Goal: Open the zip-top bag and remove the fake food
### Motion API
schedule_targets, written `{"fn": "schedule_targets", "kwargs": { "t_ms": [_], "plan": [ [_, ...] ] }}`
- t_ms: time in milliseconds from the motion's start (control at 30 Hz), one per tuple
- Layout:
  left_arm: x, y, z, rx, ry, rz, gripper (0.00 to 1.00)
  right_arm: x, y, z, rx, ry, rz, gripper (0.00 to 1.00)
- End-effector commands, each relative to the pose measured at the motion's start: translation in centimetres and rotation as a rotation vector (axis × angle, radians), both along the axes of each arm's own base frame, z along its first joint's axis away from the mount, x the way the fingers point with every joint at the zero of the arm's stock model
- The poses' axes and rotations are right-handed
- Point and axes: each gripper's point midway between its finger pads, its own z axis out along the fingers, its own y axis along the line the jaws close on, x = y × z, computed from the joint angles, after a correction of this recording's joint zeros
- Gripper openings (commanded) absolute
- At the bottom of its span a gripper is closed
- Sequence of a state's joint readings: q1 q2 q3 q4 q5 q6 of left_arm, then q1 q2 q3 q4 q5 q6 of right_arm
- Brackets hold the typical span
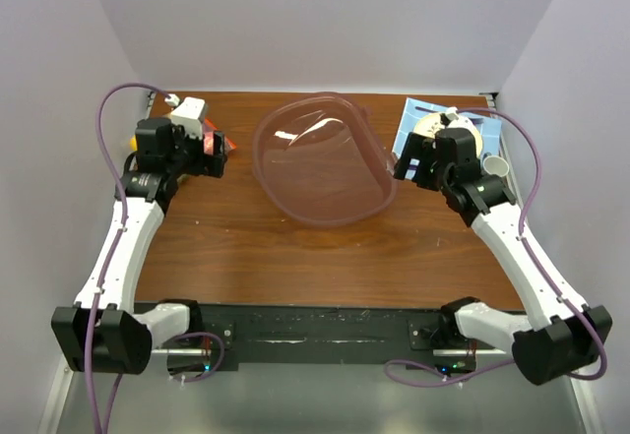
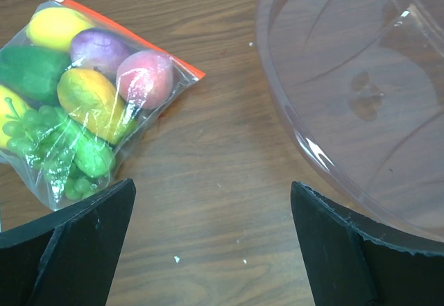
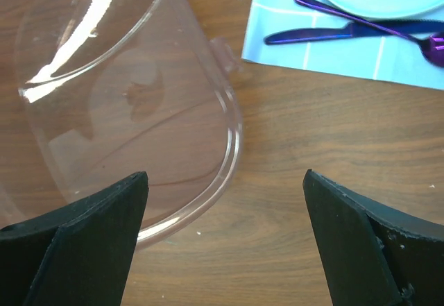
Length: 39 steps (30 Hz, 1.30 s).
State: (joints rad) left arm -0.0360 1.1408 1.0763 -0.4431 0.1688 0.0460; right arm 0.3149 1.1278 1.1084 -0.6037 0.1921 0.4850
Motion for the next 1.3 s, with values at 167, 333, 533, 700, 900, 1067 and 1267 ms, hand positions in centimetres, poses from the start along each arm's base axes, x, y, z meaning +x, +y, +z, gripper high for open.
{"fn": "schedule_targets", "kwargs": {
  "t_ms": [167,333,533,700,900,1067,1267],
  "plan": [
    [7.1,2.7,-3.0,0.128,0.004,0.116,1.00,-0.2,1.4,3.2,0.041,-0.261,0.027,0.99],
    [10.9,5.6,-4.5,0.211,0.044,0.271,1.00,-1.5,0.1,5.2,-0.005,-0.335,0.030,0.99],
    [14.7,6.0,-6.7,0.232,0.070,0.299,1.00,-2.1,0.4,5.0,-0.010,-0.323,0.055,0.99],
    [16.0,6.0,-9.6,0.247,0.111,0.303,1.00,-2.4,0.9,4.3,0.008,-0.310,0.080,0.99],
    [17.1,4.7,-11.9,0.347,0.116,0.297,1.00,-2.3,2.1,4.1,0.046,-0.314,0.119,0.99],
    [17.1,3.2,-13.7,0.400,0.121,0.252,1.00,-2.3,3.3,3.6,0.065,-0.316,0.146,0.99],
    [15.4,3.1,-16.5,0.405,0.175,0.224,0.99,-2.0,4.4,3.2,0.048,-0.306,0.166,0.99]
  ]
}}
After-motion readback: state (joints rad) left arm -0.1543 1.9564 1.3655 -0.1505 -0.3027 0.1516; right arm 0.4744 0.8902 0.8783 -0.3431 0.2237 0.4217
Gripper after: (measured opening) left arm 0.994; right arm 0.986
